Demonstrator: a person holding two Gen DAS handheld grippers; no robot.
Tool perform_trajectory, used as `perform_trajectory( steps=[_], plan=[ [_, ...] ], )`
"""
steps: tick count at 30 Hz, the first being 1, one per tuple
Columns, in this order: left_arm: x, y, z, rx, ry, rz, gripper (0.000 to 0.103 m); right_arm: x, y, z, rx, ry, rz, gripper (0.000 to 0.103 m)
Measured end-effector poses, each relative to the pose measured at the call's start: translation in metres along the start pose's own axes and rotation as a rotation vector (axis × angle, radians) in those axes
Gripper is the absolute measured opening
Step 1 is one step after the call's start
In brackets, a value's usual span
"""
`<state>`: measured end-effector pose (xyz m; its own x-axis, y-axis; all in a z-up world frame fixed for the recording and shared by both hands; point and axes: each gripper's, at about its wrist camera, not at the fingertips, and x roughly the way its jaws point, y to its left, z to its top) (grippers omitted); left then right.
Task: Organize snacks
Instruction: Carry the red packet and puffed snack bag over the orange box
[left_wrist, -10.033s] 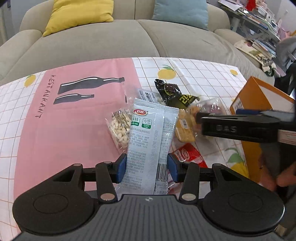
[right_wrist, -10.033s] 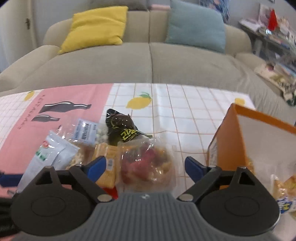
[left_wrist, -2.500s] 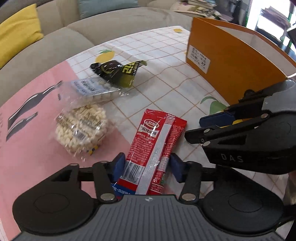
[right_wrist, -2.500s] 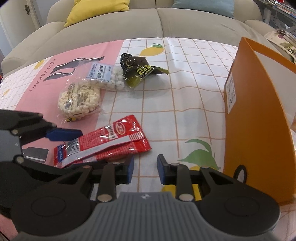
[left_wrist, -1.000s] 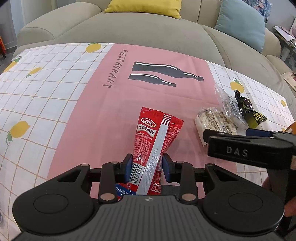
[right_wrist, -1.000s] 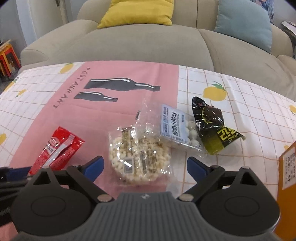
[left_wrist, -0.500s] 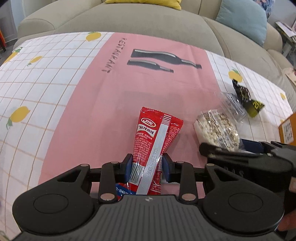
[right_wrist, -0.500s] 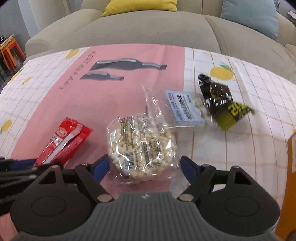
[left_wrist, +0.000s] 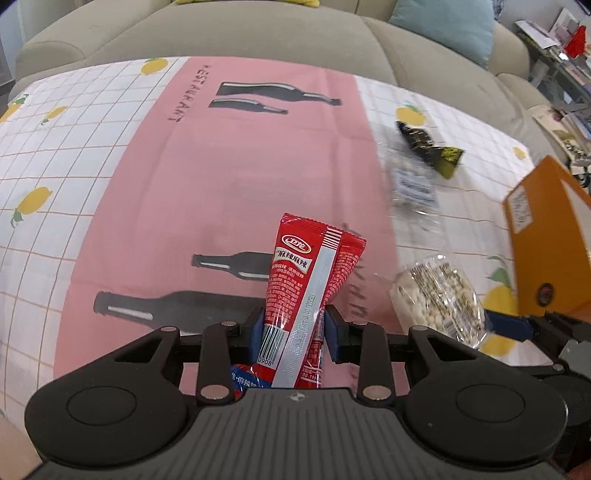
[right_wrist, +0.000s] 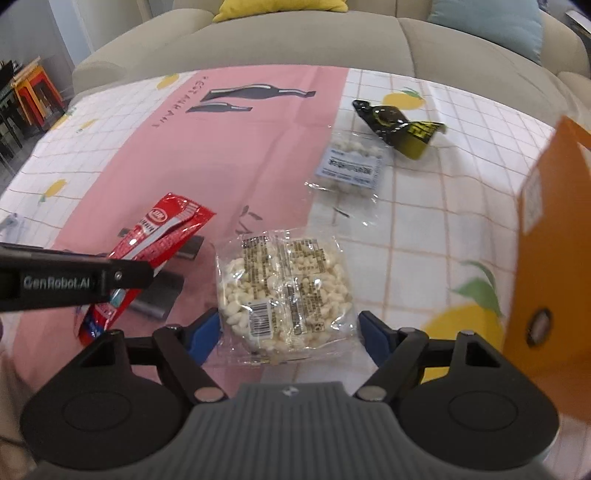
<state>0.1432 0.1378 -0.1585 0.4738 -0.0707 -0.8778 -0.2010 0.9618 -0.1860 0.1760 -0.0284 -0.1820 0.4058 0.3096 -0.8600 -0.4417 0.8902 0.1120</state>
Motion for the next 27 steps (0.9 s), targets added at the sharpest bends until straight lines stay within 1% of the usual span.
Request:
perform_trajectory(
  steps=[5,11,17,20,23,25,27],
  plan=[
    [-0.025,-0.012,-0.001,0.001,-0.023,-0.044,0.037,-0.032,-0.012,-0.008,0.060,-0.026,0.005,0.077],
    [-0.053,-0.038,0.003,0.034,-0.074,-0.082,0.037,-0.075,-0.029,-0.015,0.112,-0.085,0.005,0.077],
    [-0.072,-0.069,0.006,0.082,-0.097,-0.124,0.037,-0.114,-0.052,-0.024,0.144,-0.132,-0.001,0.077],
    [-0.081,-0.087,0.008,0.112,-0.100,-0.142,0.037,-0.130,-0.067,-0.029,0.164,-0.140,-0.020,0.077],
    [-0.087,-0.106,0.010,0.148,-0.099,-0.156,0.037,-0.149,-0.085,-0.033,0.175,-0.167,-0.050,0.077],
    [-0.091,-0.123,0.010,0.193,-0.102,-0.162,0.037,-0.161,-0.100,-0.035,0.187,-0.186,-0.077,0.077],
    [-0.094,-0.139,0.011,0.225,-0.102,-0.187,0.037,-0.172,-0.116,-0.037,0.204,-0.202,-0.097,0.077]
  ],
)
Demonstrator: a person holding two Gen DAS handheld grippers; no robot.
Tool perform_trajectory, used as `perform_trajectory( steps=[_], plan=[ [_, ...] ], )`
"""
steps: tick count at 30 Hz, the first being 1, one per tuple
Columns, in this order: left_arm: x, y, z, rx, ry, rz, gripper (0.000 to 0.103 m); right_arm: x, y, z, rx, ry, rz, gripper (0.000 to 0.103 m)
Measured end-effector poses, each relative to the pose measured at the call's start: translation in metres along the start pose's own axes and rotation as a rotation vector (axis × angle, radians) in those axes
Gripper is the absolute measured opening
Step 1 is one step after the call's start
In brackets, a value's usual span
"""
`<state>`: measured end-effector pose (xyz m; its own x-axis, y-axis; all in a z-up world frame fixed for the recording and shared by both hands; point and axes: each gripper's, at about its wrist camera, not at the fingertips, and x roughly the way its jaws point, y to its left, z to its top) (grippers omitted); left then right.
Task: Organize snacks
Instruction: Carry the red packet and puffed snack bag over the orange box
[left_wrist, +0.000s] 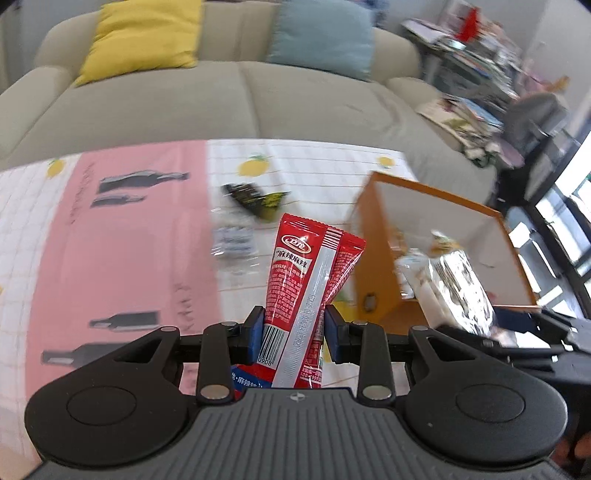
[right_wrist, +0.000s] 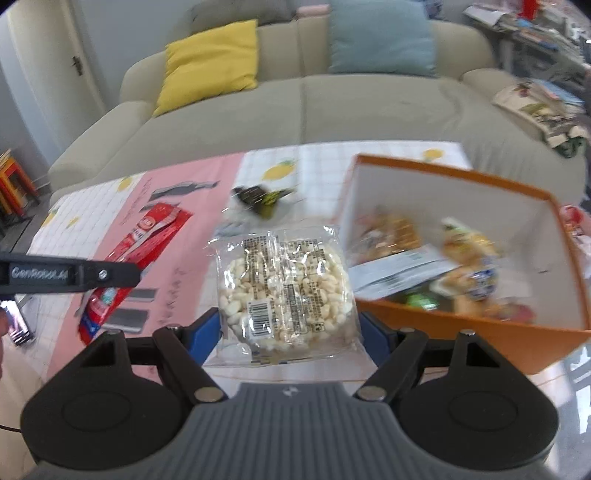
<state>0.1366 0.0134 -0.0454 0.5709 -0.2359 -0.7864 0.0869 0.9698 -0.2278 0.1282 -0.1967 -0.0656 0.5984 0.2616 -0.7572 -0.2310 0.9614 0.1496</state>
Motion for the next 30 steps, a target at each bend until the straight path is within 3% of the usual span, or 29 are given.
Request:
perform_trajectory(
  steps=[7,14,22,30],
  plan=[
    [0.017,-0.061,0.027,0.110,0.013,-0.090,0.038,-0.022,-0.059,0.018,0.038,-0.038,-0.093,0.077],
    [0.046,-0.118,0.056,0.197,0.048,-0.164,0.037,-0.018,-0.099,0.041,0.027,-0.045,-0.176,0.077],
    [0.106,-0.156,0.081,0.232,0.151,-0.152,0.037,0.014,-0.136,0.064,-0.025,0.046,-0.231,0.077],
    [0.165,-0.166,0.098,0.243,0.230,-0.111,0.037,0.063,-0.165,0.075,-0.070,0.143,-0.276,0.077]
  ],
)
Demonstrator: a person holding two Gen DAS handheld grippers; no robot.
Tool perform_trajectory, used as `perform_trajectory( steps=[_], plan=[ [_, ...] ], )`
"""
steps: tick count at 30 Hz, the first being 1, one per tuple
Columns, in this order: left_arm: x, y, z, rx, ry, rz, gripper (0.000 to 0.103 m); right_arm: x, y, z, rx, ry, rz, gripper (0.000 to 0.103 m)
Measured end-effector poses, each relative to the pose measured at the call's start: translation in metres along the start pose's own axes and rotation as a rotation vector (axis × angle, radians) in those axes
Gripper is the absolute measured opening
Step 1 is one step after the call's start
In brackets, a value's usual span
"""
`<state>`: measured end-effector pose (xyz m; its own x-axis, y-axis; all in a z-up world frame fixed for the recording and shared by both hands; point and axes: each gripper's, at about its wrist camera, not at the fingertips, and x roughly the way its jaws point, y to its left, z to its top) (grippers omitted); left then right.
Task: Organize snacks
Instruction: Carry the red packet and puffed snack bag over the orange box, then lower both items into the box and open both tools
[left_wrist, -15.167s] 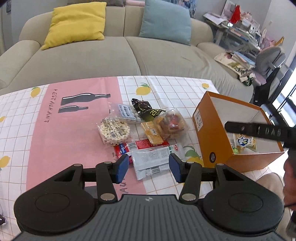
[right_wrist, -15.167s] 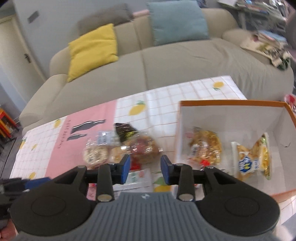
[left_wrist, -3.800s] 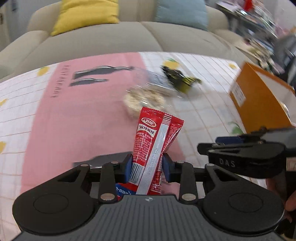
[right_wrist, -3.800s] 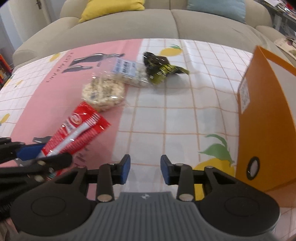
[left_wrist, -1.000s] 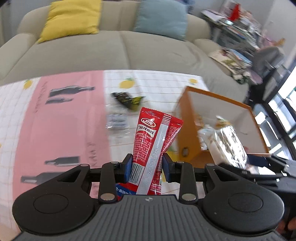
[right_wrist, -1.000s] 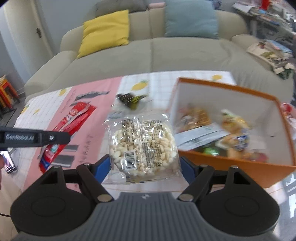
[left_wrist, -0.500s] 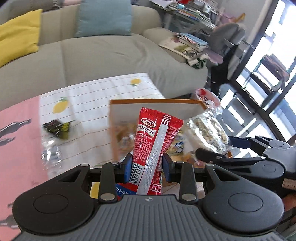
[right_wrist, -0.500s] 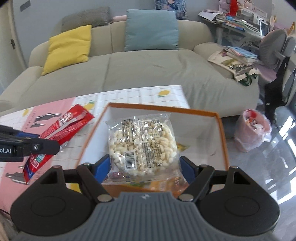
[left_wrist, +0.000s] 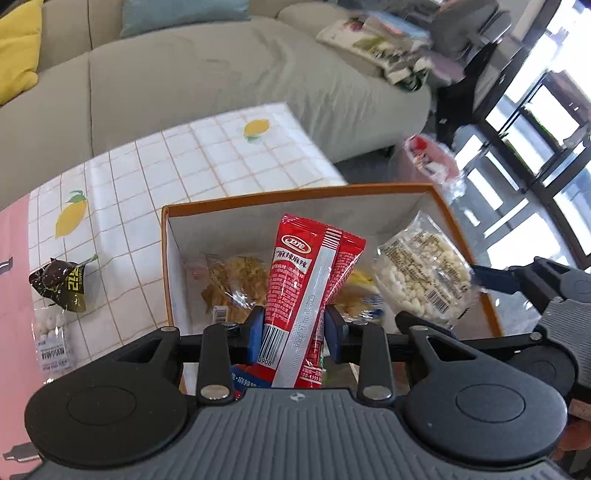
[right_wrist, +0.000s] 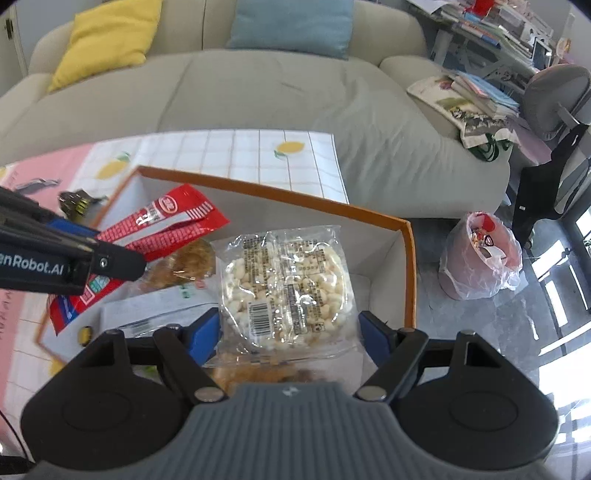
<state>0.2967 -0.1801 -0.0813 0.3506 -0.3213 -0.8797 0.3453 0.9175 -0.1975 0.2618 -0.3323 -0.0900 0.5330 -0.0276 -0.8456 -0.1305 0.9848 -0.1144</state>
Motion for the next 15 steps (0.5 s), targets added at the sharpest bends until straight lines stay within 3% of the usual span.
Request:
perform_trajectory(
  steps=[4,7,15],
  plan=[
    [0.025,0.002,0.009,0.029,0.071,0.027,0.038,0.030,-0.002,0.007,-0.018,0.057,-0.011,0.077],
    [0.040,-0.001,0.011,0.056,0.120,0.005,0.038,0.047,-0.001,0.010,-0.037,0.093,-0.019,0.077],
    [0.070,0.006,0.010,0.052,0.169,0.054,0.038,0.064,0.003,0.012,-0.073,0.092,-0.026,0.078]
  ],
)
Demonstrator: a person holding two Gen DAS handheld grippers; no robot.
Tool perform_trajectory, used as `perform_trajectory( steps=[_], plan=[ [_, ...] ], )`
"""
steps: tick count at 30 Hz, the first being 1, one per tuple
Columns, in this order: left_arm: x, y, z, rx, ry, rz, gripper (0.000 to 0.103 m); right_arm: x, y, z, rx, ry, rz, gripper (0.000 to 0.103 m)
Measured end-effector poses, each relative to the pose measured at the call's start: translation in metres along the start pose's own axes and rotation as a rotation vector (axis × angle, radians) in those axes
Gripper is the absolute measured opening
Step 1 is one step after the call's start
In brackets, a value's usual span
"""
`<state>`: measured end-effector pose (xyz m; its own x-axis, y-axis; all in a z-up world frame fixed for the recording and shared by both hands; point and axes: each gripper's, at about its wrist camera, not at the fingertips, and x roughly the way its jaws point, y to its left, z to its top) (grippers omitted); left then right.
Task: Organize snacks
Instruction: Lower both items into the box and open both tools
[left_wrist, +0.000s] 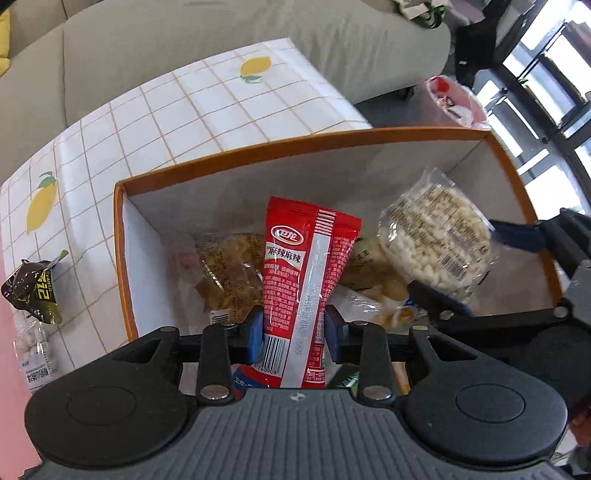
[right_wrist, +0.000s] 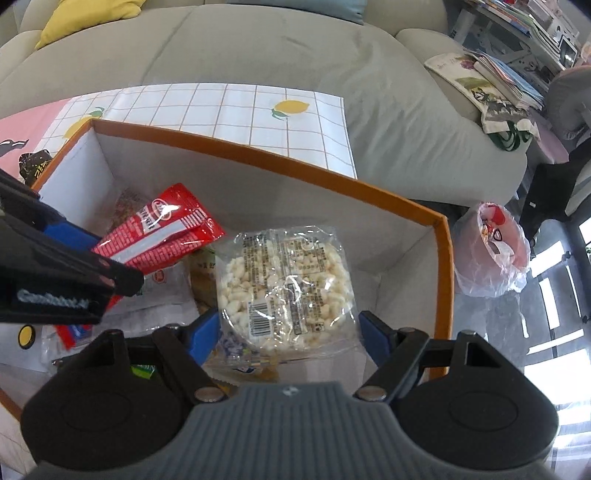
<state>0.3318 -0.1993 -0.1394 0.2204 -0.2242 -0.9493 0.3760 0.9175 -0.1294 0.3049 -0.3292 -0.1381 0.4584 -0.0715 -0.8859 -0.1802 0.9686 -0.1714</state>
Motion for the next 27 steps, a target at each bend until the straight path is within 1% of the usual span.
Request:
perform_trajectory(
  steps=[5,8,11,14,15,16,18,19,24,26,27],
  plan=[
    [0.005,0.004,0.000,-0.010,0.011,0.029,0.040,0.003,0.005,0.004,-0.027,-0.008,-0.012,0.078],
    [0.005,0.004,0.001,-0.006,0.008,0.049,0.044,0.003,0.008,0.007,-0.037,-0.005,-0.022,0.078],
    [0.003,0.005,0.001,-0.004,-0.002,0.041,0.045,0.002,0.008,0.008,-0.040,-0.002,-0.026,0.079],
    [-0.002,0.004,0.002,-0.004,-0.018,0.038,0.052,0.000,0.007,0.007,-0.031,0.004,-0.034,0.080],
    [-0.004,0.004,0.002,-0.007,-0.027,0.033,0.057,-0.002,0.006,0.007,-0.030,0.005,-0.042,0.080],
    [-0.007,0.002,0.003,-0.008,-0.036,0.030,0.073,-0.003,0.006,0.006,-0.032,0.006,-0.048,0.082],
    [-0.015,0.000,0.004,-0.008,-0.060,0.055,0.092,-0.006,0.006,0.006,-0.041,0.002,-0.056,0.089],
    [-0.019,-0.001,0.004,-0.003,-0.074,0.060,0.092,-0.008,0.006,0.006,-0.044,0.000,-0.058,0.090],
    [-0.040,-0.004,0.003,0.007,-0.101,0.030,0.092,-0.022,0.004,0.007,-0.040,-0.005,-0.044,0.090],
    [-0.049,-0.007,-0.001,0.029,-0.118,0.037,0.092,-0.031,0.003,0.007,-0.020,-0.007,-0.028,0.090],
    [-0.054,-0.009,-0.002,0.045,-0.132,0.050,0.092,-0.035,0.003,0.006,-0.005,-0.003,-0.023,0.093]
  ],
)
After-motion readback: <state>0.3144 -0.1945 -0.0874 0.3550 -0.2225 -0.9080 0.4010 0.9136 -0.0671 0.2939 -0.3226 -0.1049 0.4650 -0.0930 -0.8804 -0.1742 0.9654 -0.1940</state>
